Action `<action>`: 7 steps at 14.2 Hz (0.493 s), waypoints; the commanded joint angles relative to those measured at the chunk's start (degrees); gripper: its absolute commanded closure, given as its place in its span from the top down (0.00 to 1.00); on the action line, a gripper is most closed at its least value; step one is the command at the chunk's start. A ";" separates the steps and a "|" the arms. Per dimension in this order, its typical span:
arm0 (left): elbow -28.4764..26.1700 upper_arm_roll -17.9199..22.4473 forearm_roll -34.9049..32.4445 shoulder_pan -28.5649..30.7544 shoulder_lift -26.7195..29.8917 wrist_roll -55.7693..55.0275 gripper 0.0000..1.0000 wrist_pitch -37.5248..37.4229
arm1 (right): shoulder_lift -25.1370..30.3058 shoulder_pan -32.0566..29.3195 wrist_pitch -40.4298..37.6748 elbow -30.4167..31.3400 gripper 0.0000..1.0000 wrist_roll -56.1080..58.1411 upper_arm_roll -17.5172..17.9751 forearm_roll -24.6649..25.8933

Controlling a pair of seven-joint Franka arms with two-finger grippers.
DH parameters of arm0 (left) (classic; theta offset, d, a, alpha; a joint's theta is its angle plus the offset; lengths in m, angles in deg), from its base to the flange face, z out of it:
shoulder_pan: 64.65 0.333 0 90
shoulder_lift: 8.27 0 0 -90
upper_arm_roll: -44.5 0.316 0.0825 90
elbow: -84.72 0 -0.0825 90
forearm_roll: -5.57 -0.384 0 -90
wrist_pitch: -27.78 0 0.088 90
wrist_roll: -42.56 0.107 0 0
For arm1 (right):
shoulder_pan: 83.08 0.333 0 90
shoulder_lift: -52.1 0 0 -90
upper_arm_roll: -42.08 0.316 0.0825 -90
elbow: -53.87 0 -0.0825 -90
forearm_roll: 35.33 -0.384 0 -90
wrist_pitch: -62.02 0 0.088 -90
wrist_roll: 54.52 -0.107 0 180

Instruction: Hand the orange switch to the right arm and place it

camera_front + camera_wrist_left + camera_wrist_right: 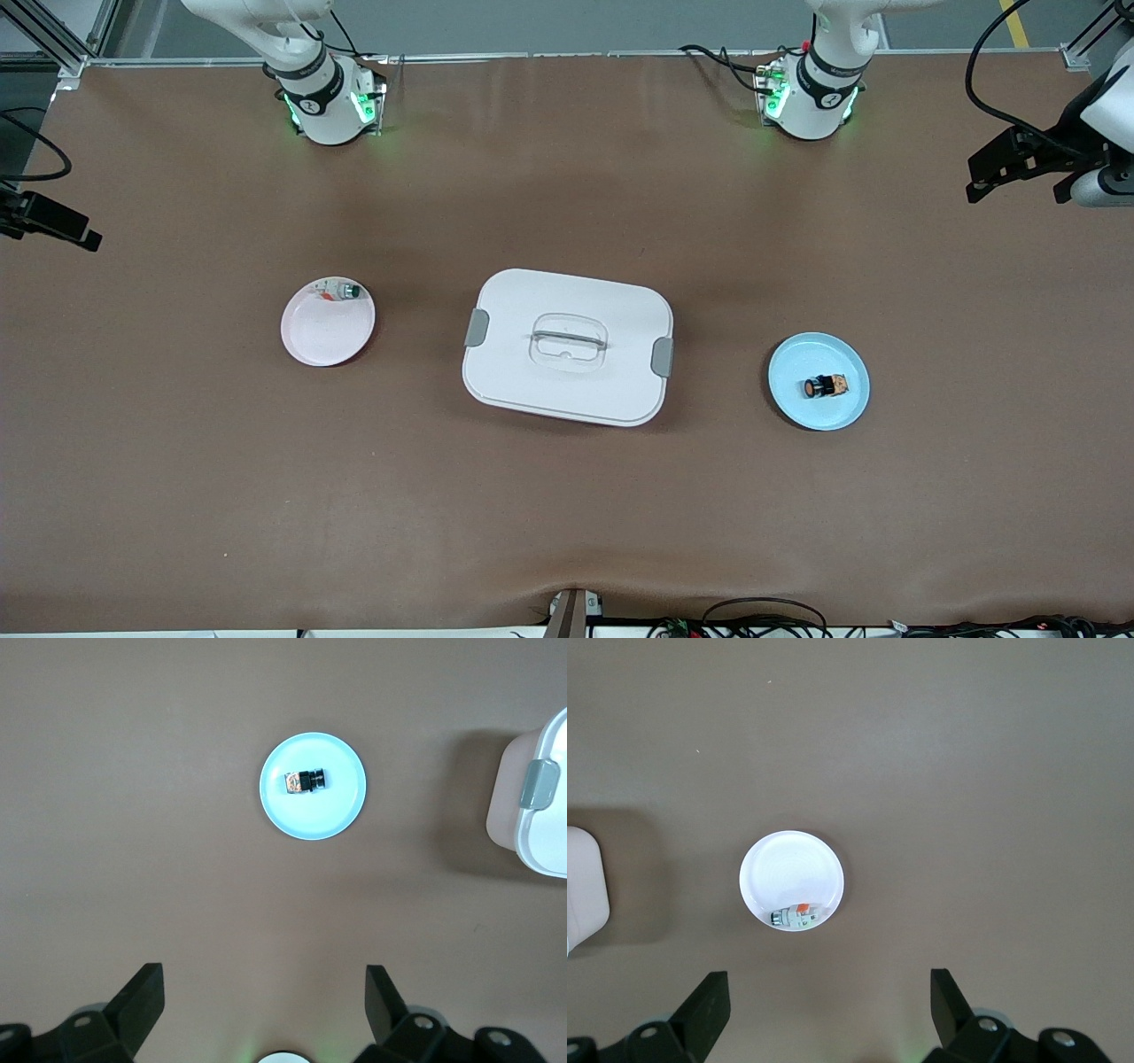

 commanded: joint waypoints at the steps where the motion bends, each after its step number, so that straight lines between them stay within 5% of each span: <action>1: 0.79 -0.04 -1.14 -0.07 -0.01 -0.22 1.00 -0.43 | 0.86 -0.82 -0.30 0.73 1.00 -0.48 0.51 -0.36; 7: 0.36 0.40 -0.96 0.46 -1.76 -0.31 1.00 -0.35 | 0.86 -0.82 -0.21 0.73 1.00 -0.30 0.51 -0.36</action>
